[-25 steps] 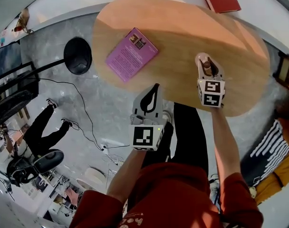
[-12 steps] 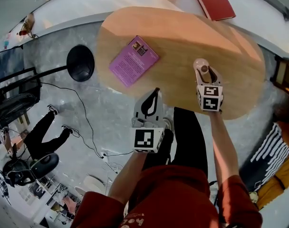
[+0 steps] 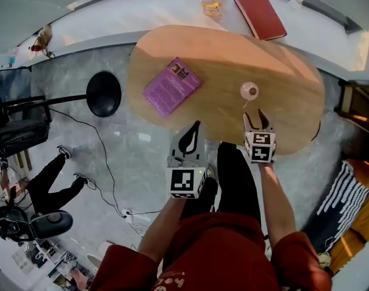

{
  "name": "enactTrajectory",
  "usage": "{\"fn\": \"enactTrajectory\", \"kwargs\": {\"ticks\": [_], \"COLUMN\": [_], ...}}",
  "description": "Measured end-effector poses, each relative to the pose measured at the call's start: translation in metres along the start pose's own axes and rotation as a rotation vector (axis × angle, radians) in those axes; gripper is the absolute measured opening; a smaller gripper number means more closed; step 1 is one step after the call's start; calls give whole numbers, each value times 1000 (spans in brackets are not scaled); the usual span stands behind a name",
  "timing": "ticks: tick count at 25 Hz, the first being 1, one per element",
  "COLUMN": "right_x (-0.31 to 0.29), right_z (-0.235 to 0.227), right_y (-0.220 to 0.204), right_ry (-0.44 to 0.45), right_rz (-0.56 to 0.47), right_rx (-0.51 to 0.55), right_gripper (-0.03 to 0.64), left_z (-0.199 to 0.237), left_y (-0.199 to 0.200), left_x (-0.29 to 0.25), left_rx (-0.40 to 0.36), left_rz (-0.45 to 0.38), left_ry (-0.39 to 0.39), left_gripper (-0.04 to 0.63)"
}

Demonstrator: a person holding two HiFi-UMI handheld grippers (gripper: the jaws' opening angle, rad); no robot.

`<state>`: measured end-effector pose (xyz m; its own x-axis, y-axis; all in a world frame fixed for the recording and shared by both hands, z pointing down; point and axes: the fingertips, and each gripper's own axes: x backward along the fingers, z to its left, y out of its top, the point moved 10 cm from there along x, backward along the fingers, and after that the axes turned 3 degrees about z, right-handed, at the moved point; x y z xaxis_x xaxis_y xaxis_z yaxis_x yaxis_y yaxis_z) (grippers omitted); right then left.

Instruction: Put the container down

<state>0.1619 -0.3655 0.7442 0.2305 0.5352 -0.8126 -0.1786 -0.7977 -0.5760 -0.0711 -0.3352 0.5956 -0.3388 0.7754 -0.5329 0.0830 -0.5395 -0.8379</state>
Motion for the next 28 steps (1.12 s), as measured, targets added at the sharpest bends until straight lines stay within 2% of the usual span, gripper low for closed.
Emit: {"fn": "enactTrajectory", "kwargs": {"ticks": [17, 24, 28], "right_x": [171, 257, 303], "right_z": [78, 107, 118], "right_y": [-37, -37, -25], "right_ry": [-42, -63, -88], "right_rz": [-160, -310, -419], "right_rx": [5, 2, 10], "right_gripper": [206, 204, 204], "left_z": [-8, -8, -5], "left_y": [-18, -8, 6], "left_x": [146, 201, 228], "left_rx": [-23, -35, -68], "left_rz": [-113, -169, -214], "left_ry": [10, 9, 11], "left_gripper": [6, 5, 6]}}
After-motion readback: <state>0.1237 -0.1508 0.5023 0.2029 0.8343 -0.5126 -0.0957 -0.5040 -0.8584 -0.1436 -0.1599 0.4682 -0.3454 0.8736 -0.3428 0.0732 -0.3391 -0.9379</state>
